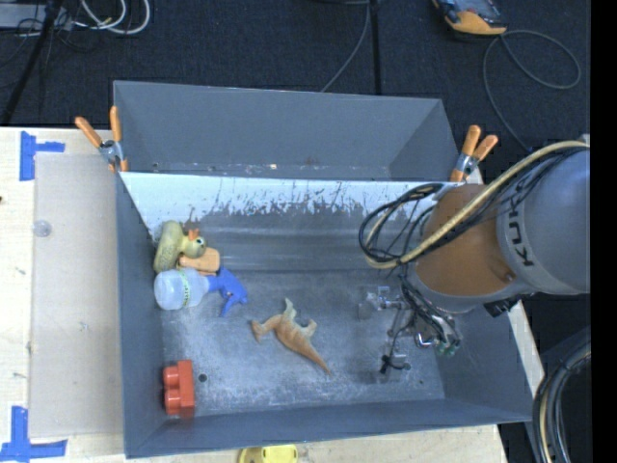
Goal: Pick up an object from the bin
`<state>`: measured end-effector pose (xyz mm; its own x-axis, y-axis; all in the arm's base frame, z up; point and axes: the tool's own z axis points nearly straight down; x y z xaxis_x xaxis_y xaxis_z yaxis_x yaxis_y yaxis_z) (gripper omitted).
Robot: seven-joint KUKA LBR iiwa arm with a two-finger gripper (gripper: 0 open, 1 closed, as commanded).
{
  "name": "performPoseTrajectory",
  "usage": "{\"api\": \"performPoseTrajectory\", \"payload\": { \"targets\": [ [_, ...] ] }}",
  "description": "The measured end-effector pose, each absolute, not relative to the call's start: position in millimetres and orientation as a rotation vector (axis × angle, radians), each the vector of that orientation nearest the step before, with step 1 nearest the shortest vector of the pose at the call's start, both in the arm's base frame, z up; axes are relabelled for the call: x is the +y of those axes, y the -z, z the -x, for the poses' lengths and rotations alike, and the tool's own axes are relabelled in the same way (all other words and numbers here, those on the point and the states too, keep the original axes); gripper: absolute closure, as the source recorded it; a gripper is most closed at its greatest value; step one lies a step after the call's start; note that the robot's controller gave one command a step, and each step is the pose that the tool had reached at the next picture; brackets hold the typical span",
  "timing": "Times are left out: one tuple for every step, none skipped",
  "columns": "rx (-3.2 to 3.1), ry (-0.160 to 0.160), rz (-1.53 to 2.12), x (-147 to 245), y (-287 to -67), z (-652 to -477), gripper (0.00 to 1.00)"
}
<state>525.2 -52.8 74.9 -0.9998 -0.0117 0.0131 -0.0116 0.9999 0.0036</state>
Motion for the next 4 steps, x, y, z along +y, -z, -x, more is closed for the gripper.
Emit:
{"api": "performPoseTrajectory", "payload": {
  "targets": [
    [-3.145,0.002,-0.085,-29.4,-73.3,-550.4,0.0],
    [-3.128,0.004,-0.005,19.5,-70.1,-526.4,0.0],
    [-3.133,0.004,-0.105,40.6,-72.3,-568.9,0.0],
    [-3.122,0.005,-0.154,76.4,-69.4,-540.5,1.0]
  ]
}}
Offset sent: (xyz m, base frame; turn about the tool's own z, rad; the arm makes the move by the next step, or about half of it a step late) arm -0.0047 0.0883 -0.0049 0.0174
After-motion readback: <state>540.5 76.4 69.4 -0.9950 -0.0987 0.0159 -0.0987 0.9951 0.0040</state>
